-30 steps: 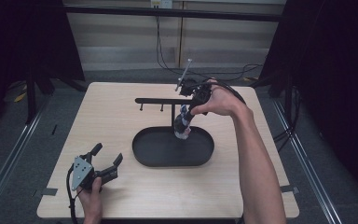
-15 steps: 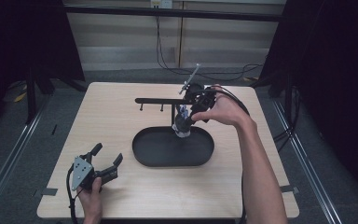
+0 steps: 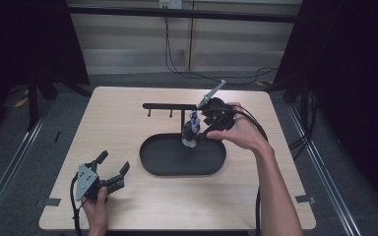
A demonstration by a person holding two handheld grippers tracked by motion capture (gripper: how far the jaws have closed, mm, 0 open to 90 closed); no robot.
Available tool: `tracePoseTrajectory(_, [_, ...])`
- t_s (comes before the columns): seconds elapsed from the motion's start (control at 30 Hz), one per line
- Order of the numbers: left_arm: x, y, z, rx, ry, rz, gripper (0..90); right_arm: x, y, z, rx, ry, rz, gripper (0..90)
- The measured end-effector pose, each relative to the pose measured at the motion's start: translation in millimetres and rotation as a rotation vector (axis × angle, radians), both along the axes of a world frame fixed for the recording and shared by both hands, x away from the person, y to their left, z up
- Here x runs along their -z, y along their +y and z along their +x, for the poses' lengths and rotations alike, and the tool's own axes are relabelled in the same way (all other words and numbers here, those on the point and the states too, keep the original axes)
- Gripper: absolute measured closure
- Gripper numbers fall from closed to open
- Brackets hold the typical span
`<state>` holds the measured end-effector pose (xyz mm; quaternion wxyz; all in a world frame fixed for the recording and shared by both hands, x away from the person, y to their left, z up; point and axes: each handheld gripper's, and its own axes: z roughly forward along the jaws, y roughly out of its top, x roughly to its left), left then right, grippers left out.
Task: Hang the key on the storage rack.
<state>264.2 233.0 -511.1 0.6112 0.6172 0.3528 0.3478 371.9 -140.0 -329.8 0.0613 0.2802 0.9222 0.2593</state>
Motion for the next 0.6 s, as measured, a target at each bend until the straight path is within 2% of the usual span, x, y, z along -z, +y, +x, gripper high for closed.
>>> tracePoseTrajectory(0.13, [0.0,-0.1,-0.1,0.0,0.001,-0.001,15.5,12.8,-4.9,-19.6,0.019,-0.034,0.016,20.8])
tracePoseTrajectory(0.17, [0.0,-0.1,0.0,0.0,0.0,-0.002,15.5,12.8,-4.9,-19.6,0.019,-0.034,0.016,20.8])
tracePoseTrajectory(0.2, [0.0,0.0,0.0,0.0,0.0,0.0,15.4,18.8,-8.7,-27.0,0.04,-0.064,0.038,19.5])
tracePoseTrajectory(0.27, [0.0,-0.1,0.0,0.0,0.0,-0.002,15.4,20.8,-9.9,-29.4,0.05,-0.074,0.049,19.5])
tracePoseTrajectory(0.4, [0.0,0.0,0.0,0.0,0.0,0.0,15.4,36.5,-17.2,-41.8,0.128,-0.119,0.114,17.5])
tracePoseTrajectory(0.47, [0.0,0.1,0.0,0.0,0.0,0.0,15.4,49.2,-19.9,-48.4,0.152,-0.113,0.171,17.0])
tracePoseTrajectory(0.5, [0.0,0.0,0.0,0.0,0.0,0.0,15.4,54.9,-19.9,-51.4,0.164,-0.125,0.185,15.6])
tracePoseTrajectory(0.53, [0.0,0.1,0.0,0.0,0.0,0.0,15.4,64.9,-19.6,-59.5,0.196,-0.164,0.202,14.8])
tracePoseTrajectory(0.57, [0.0,0.1,0.0,0.0,0.0,0.0,15.4,64.9,-19.6,-59.5,0.196,-0.164,0.202,14.8])
tracePoseTrajectory(0.6, [0.0,0.0,0.0,0.0,0.0,-0.001,15.4,72.7,-21.1,-66.9,0.222,-0.186,0.25,14.5])
